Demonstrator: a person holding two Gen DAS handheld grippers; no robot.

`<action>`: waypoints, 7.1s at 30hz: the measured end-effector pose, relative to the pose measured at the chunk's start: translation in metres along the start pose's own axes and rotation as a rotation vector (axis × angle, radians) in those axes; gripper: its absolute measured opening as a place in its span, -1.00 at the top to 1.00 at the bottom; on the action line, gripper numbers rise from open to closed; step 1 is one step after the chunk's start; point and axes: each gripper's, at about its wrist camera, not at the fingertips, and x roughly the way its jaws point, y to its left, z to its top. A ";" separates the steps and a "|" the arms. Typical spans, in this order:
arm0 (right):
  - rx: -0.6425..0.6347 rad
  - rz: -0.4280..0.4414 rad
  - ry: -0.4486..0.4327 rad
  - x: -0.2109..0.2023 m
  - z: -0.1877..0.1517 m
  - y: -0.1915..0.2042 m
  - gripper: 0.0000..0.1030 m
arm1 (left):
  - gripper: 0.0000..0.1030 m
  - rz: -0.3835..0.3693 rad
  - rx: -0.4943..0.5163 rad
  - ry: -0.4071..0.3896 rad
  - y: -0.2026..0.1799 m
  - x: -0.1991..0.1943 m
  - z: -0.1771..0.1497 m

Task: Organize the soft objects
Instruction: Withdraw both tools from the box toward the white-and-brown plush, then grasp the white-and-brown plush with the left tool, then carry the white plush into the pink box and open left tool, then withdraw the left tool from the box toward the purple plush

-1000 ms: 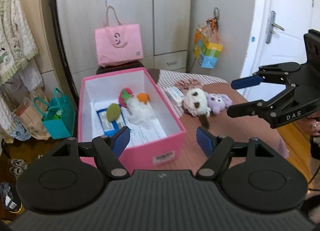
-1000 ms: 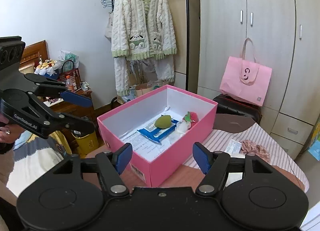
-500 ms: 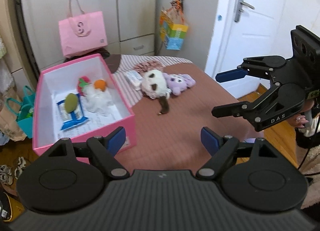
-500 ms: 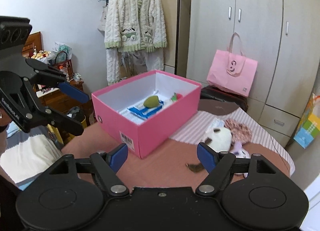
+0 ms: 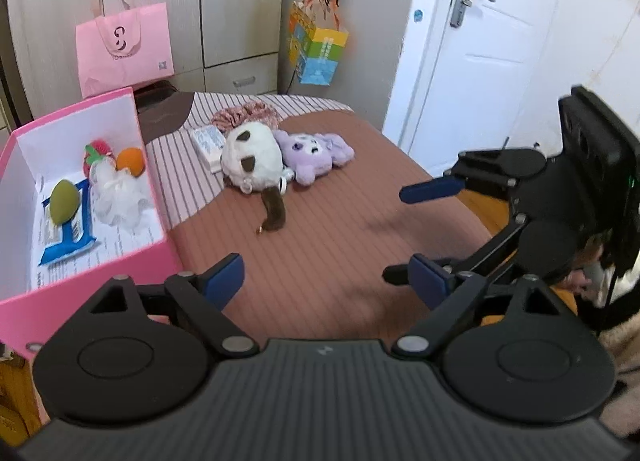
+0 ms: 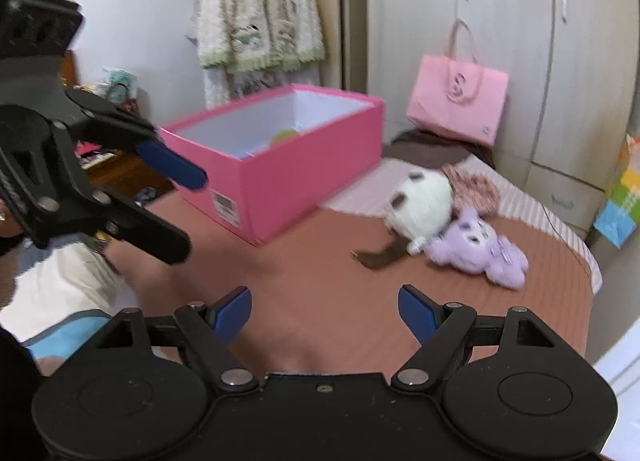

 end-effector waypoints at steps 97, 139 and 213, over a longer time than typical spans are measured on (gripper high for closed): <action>0.246 -0.082 -0.092 0.077 0.006 -0.013 -0.19 | 0.04 0.248 -0.185 -0.077 -0.010 0.099 0.013; -0.202 -0.109 -0.307 -0.013 0.083 0.150 -0.20 | 0.06 0.233 -0.152 -0.235 0.035 -0.108 -0.011; -0.180 -0.054 -0.113 0.055 0.152 0.101 -0.25 | -0.21 0.258 -0.179 -0.237 0.115 -0.103 0.005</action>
